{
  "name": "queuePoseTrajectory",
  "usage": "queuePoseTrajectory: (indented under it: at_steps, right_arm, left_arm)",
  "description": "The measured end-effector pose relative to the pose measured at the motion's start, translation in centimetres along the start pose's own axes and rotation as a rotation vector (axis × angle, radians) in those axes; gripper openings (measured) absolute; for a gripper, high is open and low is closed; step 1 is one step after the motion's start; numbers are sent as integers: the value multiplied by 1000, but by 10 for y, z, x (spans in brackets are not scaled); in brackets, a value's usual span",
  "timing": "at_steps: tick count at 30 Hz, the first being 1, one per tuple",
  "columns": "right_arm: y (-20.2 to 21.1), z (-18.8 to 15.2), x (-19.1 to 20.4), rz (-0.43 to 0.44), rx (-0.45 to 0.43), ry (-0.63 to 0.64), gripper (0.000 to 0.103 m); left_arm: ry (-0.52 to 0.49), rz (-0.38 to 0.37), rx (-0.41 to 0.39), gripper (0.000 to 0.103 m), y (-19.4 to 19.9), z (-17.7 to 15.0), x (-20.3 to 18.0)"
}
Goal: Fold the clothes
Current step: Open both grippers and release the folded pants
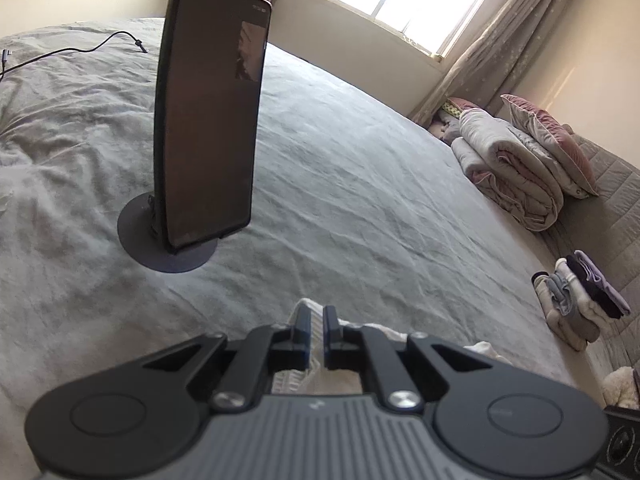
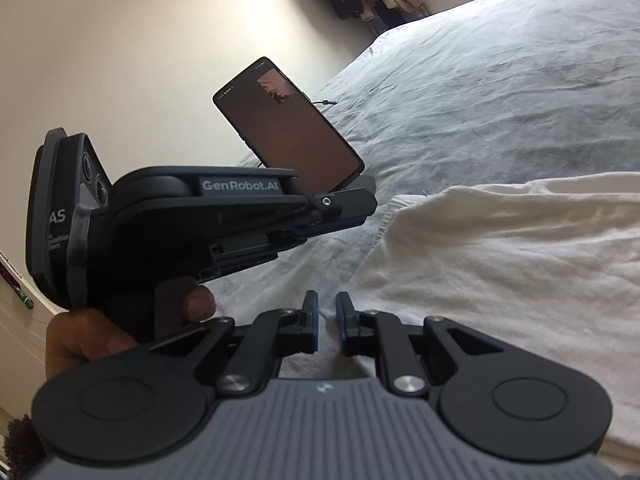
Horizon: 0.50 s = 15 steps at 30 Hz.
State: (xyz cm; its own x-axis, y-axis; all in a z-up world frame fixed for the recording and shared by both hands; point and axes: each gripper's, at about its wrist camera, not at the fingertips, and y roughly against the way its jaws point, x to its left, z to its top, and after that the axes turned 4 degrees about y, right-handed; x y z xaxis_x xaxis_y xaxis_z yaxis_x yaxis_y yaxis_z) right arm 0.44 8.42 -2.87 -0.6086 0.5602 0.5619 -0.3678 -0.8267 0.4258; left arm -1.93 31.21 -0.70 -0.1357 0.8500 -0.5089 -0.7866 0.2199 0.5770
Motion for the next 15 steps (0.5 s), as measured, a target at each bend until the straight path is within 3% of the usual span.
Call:
queuePoseTrajectory:
  at_steps: [2, 4, 6, 7, 12, 15]
  right_arm:
    - [7, -1, -5, -23, -1, -2, 16]
    - [13, -1, -11, -57, -5, 5, 16]
    - [19, 0, -18, -87, -12, 0, 16]
    - [21, 1, -22, -98, -17, -8, 16]
    - [33, 7, -39, -141, -50, -50, 16]
    - [40, 6, -46, -152, -64, -80, 17]
  left_arm:
    - [-22, -31, 27, 4, -2, -3, -4]
    - [-60, 0, 6, 9, -3, -5, -10]
    - [-73, 29, -13, 28, -5, -6, -11]
    - [-77, 42, -23, 46, -6, -6, -11]
    - [-120, 27, -32, 46, -10, -9, -17]
    - [-165, 36, -35, 39, -13, -12, -22]
